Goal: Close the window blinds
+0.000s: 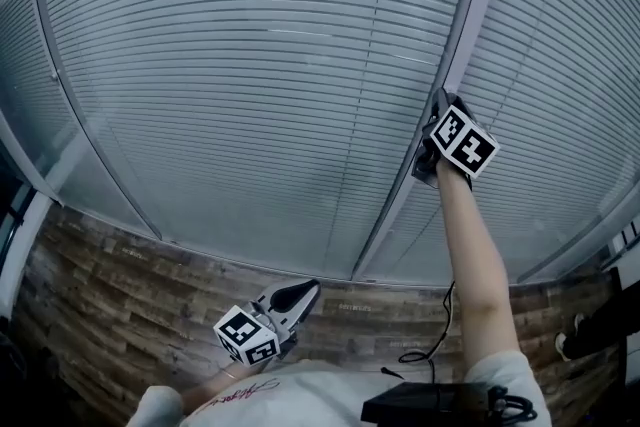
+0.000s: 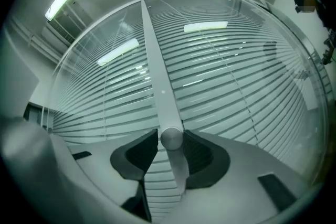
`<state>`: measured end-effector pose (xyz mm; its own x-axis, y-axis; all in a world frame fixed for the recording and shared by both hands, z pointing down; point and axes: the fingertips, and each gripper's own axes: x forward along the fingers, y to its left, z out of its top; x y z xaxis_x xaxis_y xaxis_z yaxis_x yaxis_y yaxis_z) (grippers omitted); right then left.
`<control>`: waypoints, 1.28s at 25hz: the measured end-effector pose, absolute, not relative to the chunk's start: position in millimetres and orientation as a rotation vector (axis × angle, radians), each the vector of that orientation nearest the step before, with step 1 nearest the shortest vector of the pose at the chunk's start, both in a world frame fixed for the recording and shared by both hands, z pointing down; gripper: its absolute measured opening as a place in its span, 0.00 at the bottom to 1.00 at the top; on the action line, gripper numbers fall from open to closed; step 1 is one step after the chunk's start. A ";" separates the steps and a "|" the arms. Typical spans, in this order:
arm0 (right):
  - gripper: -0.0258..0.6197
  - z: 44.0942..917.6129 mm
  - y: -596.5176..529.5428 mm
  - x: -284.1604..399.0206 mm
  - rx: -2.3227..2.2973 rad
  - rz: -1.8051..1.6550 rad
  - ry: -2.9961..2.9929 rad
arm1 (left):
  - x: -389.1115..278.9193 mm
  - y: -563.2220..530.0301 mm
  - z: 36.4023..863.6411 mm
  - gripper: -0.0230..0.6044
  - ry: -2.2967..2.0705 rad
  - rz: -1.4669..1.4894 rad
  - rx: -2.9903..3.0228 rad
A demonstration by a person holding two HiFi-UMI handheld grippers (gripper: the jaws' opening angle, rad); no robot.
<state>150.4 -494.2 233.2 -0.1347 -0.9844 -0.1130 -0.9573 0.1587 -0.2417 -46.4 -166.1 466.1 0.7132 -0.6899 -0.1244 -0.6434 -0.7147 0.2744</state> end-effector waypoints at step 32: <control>0.24 239.4 -487.2 128.8 -2.177 2.031 2.466 | -39.6 -161.0 467.9 0.07 -1.035 -0.317 2.706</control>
